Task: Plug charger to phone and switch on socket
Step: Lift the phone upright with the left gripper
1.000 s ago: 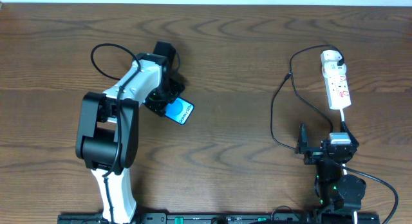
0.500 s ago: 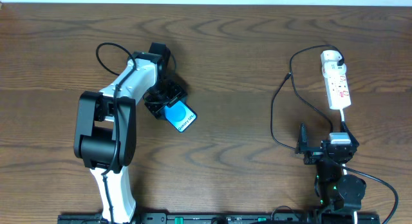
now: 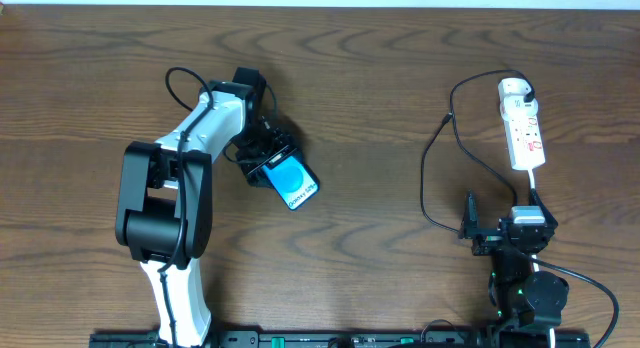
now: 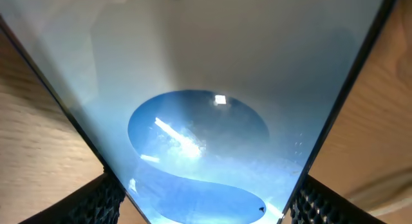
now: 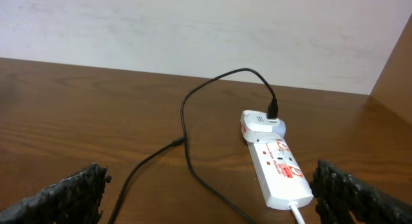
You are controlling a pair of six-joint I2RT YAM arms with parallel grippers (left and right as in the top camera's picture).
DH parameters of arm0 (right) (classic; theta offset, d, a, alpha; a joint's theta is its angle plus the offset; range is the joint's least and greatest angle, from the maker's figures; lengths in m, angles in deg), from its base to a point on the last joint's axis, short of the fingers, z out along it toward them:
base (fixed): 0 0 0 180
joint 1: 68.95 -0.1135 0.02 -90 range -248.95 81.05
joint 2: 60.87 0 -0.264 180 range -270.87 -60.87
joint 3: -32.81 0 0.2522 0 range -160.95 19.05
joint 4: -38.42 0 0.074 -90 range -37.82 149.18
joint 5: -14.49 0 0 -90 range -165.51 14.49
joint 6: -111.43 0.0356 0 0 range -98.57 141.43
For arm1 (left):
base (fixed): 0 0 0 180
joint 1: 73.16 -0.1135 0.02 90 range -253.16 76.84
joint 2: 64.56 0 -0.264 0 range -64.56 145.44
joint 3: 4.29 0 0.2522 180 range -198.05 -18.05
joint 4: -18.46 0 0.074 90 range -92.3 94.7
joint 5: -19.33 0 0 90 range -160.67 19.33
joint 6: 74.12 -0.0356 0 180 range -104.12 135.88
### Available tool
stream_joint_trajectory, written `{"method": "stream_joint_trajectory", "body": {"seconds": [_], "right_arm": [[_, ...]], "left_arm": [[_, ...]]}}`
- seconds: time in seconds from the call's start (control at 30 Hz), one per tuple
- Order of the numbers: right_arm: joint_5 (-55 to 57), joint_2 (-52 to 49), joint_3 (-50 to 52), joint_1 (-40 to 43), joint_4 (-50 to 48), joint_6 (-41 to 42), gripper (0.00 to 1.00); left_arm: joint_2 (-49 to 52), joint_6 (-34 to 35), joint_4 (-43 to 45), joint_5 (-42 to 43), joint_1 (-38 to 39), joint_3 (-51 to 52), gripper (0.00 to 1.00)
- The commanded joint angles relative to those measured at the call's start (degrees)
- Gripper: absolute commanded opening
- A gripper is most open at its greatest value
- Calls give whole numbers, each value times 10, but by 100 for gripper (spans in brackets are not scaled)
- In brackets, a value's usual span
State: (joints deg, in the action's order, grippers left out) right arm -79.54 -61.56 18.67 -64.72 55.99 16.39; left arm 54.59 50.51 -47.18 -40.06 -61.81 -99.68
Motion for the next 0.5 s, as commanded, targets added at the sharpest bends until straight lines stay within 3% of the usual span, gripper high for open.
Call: {"method": "stream_joint_trajectory", "body": {"seconds": [0.0,0.13,0.47], "right_arm": [[5,2,1,1,3,3,99],[5,2,1,1,3,3,99],[5,2,1,1,3,3,99]], "left_arm": [[-20,-33,-12,80,-1,-12,71],[-20,-66,-12,194,-1,-12,71],[-20,-90,-32,308,-1,-12,71]]}}
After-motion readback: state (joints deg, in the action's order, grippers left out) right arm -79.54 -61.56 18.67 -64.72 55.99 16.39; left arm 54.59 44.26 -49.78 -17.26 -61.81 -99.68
